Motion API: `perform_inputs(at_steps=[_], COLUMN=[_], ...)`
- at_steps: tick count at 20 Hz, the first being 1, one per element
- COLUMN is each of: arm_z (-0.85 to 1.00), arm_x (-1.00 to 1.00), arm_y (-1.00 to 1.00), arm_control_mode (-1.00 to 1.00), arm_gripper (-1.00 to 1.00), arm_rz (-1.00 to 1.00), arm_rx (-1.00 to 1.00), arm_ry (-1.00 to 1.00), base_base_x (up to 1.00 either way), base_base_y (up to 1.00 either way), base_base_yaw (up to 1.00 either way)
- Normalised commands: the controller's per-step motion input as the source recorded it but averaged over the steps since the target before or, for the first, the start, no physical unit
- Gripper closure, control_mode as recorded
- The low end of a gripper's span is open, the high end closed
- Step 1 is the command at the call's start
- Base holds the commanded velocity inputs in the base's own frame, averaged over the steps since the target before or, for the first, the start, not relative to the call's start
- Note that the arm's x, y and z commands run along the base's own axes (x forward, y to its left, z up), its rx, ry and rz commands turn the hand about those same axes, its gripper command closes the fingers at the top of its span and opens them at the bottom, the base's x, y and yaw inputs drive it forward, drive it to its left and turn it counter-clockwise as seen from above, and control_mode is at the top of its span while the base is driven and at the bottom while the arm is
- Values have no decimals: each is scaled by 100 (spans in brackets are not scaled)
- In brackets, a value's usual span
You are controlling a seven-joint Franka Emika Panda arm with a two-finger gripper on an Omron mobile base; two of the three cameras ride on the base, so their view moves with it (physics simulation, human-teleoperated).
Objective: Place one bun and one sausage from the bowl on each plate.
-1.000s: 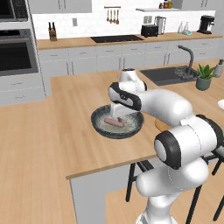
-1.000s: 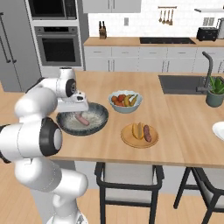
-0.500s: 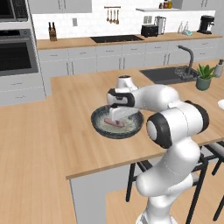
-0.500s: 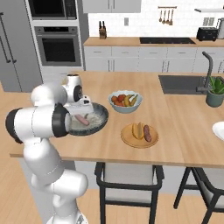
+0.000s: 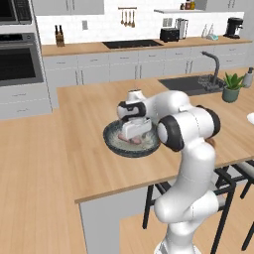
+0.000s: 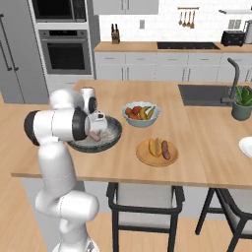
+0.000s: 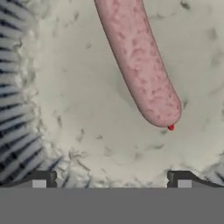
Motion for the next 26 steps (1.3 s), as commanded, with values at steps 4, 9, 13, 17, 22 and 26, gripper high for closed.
perform_inputs(at_steps=[4, 9, 13, 17, 22, 26], arm_z=[-28, -2, 2, -3, -3, -34], arm_x=[28, 54, 45, 22, -10, -5], arm_y=[0, 0, 0, 0, 0, 1], arm_control_mode=[-100, -100, -100, -100, -100, -100], arm_gripper=[-100, -100, -100, -100, -100, -100], arm_rz=[10, 3, 0, 0, 4, 3], arm_rx=[0, 0, 0, 5, 4, 0], arm_ry=[0, 0, 0, 0, -3, -5], base_base_x=[0, 0, 0, 0, 0, 0], base_base_y=[0, 0, 0, 0, 0, 0], base_base_yaw=[0, 0, 0, 0, 0, 0])
